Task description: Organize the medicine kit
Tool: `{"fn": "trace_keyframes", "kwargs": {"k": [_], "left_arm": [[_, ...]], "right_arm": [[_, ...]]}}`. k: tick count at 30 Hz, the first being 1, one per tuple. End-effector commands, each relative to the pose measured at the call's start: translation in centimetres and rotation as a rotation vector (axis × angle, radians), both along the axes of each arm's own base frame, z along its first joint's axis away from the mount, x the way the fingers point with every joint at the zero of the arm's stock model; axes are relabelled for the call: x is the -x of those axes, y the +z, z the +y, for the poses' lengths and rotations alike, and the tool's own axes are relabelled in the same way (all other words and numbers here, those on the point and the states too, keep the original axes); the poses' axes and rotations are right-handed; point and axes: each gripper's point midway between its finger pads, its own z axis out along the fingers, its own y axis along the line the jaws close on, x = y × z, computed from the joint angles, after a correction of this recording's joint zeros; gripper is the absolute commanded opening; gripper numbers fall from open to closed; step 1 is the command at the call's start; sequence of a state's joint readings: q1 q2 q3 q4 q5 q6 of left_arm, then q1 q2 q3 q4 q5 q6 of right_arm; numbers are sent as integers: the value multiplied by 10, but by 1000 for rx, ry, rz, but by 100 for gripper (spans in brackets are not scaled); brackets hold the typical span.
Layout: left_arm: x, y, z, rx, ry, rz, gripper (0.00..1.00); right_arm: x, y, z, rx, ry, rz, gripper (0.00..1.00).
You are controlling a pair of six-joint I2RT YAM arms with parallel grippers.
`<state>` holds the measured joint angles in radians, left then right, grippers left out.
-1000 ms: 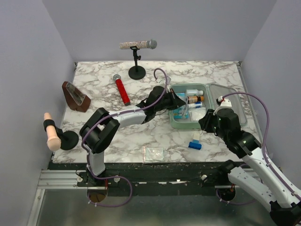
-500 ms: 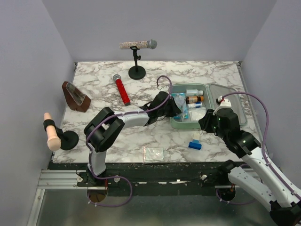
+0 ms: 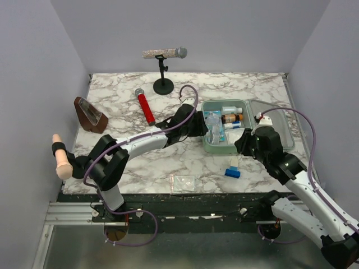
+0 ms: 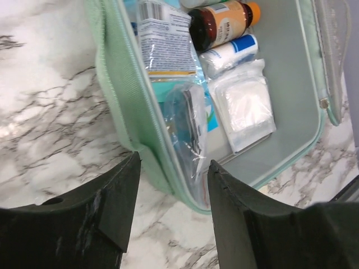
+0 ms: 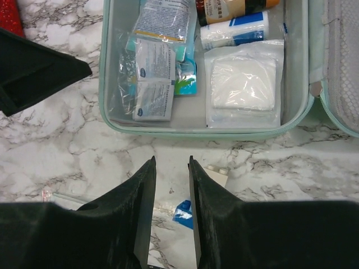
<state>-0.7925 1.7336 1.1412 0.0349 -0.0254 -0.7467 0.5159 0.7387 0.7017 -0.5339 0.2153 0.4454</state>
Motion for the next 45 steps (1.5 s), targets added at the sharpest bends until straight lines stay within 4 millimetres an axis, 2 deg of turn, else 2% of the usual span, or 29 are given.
{"fn": "trace_keyframes", "kwargs": {"k": [1,4,7,12,14,17,21,23,25,30,37,39,45], "left_arm": [[3,23,33,-110,24,-52,62],[9,32,54,-122,76,-74,61],[20,38,71,-91,113,-92,61],[42,37,95,-39,159,-89,60],[51,33,105,-25,176,-86,60],[62,28,119,-21,195,-91,60],[69,20,132,-37,213,-96,60],[70,21,134,-39,211,-103,60],[70,22,134,-45,210,-107,60],[70,27,140,-40,227,-124,60],[78,28,163,-51,312,-114,65],[82,25,171,-54,334,-107,70],[92,26,188,-18,382,-121,76]], "right_arm": [[-8,-3,14,-24,42,-6,38],[-24,0,31,-60,78,-27,38],[-46,-8,56,-84,125,5,37],[-83,-42,83,-48,128,139,32],[-93,-60,87,-16,121,180,30],[-101,-75,93,-7,125,206,30],[-102,-101,87,41,95,278,29],[-101,-106,87,49,94,290,29],[-100,-102,91,28,117,276,30],[-100,-91,126,-28,272,255,33],[-107,-100,165,29,399,294,37],[-104,-100,178,34,431,288,37],[-87,-93,219,46,549,262,38]]}}
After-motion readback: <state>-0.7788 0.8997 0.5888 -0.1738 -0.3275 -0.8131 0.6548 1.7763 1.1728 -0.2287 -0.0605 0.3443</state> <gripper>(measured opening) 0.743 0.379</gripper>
